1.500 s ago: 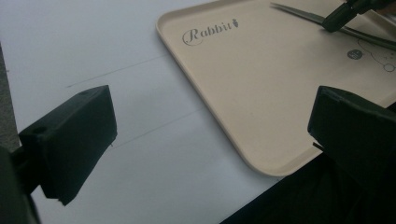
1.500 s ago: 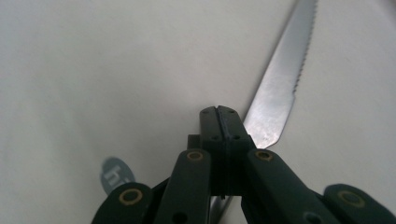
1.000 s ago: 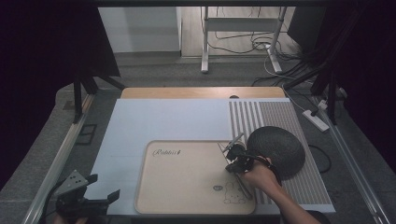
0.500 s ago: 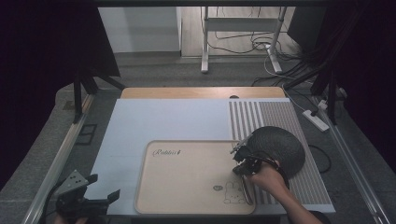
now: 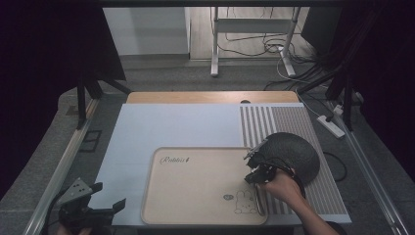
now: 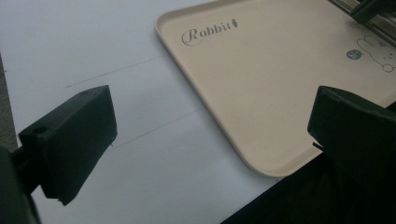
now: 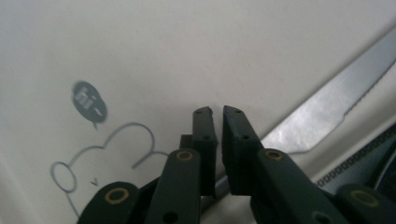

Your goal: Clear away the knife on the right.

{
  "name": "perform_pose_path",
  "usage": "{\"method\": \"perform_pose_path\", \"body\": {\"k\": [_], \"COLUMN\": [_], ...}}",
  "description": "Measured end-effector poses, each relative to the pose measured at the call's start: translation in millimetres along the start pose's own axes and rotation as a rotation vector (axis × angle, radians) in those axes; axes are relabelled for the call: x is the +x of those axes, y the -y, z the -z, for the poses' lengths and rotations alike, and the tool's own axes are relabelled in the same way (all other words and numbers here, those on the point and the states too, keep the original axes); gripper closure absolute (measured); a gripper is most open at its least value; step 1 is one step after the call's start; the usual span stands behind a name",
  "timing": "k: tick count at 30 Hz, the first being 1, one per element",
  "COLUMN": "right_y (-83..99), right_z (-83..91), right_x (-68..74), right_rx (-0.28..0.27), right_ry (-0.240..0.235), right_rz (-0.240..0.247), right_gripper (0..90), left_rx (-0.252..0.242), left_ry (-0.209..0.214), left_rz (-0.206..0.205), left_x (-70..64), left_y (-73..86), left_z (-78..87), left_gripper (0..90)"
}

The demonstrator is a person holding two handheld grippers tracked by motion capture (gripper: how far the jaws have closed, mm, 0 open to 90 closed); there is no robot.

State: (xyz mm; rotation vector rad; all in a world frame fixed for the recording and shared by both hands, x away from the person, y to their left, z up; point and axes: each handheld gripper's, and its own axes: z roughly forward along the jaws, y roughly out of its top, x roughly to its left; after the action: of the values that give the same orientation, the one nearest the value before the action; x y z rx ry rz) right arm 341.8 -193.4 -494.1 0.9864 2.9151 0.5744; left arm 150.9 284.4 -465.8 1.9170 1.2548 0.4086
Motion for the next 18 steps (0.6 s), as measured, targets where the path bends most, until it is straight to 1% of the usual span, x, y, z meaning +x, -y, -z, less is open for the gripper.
{"method": "perform_pose_path", "body": {"k": [2, 6, 8, 9, 16, 18], "right_y": [-1.2, -2.1, -2.0, -1.7, 0.6, 0.5], "right_z": [3.3, 9.8, 13.7, 15.7, 28.3, 31.4], "right_x": [1.3, 4.0, 4.9, 5.1, 5.2, 5.6], "right_rx": [-0.024, -0.064, -0.083, -0.094, -0.148, -0.166], "right_ry": [-0.004, 0.003, 0.018, 0.019, 0.014, 0.021], "right_rz": [-0.003, 0.000, 0.001, 0.005, -0.011, -0.009], "right_gripper": [80.5, 73.3, 68.6, 66.4, 50.7, 45.7], "left_rx": [0.000, -0.002, -0.002, -0.001, -0.003, -0.003], "left_ry": [0.000, 0.001, 0.000, 0.000, 0.001, 0.001], "left_rz": [0.000, 0.002, 0.002, 0.002, 0.004, 0.005], "left_x": [0.0, 0.1, 0.1, 0.0, 0.3, 0.3], "left_y": [0.0, 0.1, 0.1, 0.1, 0.1, 0.1], "left_z": [0.0, 0.2, 0.1, 0.1, 0.1, 0.2], "left_gripper": [1.6, 1.6, 1.6, 1.6, 1.6, 1.6]}}
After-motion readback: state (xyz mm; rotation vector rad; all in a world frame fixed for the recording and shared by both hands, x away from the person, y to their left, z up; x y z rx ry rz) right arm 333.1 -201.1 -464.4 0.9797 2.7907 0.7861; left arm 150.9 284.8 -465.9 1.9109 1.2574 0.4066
